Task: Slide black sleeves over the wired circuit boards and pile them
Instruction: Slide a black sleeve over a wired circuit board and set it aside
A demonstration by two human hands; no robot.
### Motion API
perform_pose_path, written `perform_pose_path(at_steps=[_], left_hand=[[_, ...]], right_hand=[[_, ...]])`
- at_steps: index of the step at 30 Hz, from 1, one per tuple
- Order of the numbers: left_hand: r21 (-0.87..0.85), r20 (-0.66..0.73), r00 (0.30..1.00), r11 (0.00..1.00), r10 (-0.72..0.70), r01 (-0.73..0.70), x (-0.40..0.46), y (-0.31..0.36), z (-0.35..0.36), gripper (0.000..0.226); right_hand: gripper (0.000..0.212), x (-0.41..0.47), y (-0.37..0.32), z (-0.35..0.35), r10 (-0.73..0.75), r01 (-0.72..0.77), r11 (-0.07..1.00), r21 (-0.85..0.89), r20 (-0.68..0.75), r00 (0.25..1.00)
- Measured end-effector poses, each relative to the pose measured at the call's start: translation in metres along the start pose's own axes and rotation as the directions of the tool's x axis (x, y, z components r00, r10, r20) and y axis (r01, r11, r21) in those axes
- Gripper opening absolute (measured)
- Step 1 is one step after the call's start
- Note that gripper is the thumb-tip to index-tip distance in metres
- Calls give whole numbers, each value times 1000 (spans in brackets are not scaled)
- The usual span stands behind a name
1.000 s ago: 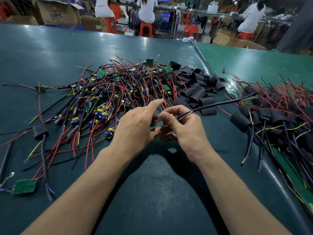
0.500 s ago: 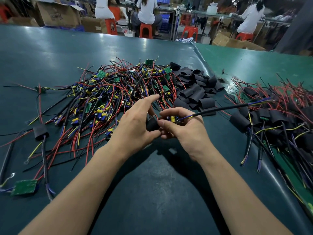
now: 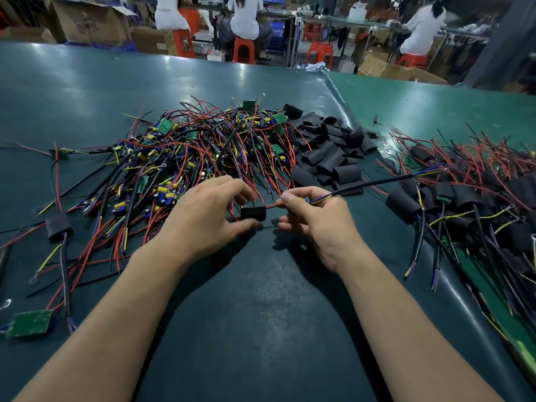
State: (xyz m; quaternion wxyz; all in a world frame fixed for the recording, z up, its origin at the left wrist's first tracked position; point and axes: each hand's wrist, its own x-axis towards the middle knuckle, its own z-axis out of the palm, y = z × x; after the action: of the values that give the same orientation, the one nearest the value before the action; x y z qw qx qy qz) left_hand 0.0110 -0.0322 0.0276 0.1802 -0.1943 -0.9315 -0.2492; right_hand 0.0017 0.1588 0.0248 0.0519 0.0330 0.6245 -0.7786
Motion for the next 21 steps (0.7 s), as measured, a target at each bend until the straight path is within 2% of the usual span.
perform_pose_path(at_steps=[2, 6, 10, 15, 18, 21], left_hand=[[-54, -20, 1000, 998, -10, 9, 0, 1, 1, 29], [-205, 1, 993, 972, -114, 112, 1, 0, 8, 15], [-183, 51, 996, 980, -75, 83, 1, 0, 11, 11], [-219, 72, 994, 971, -82, 96, 0, 0, 13, 14], [-344, 42, 991, 929, -127, 134, 1, 4, 11, 13], [-499, 73, 988, 853, -134, 152, 1, 11, 9, 6]], right_hand=[[5, 1, 0, 1, 32, -32, 999, 24, -9, 999], [10, 1, -3, -2, 82, -84, 995, 51, 32, 996], [22, 0, -6, -3, 119, -125, 982, 139, 47, 992], [17, 0, -5, -2, 96, -108, 981, 163, 78, 992], [10, -1, -6, -2, 58, -73, 987, 144, 100, 993], [9, -1, -6, -3, 48, -59, 987, 149, 79, 996]])
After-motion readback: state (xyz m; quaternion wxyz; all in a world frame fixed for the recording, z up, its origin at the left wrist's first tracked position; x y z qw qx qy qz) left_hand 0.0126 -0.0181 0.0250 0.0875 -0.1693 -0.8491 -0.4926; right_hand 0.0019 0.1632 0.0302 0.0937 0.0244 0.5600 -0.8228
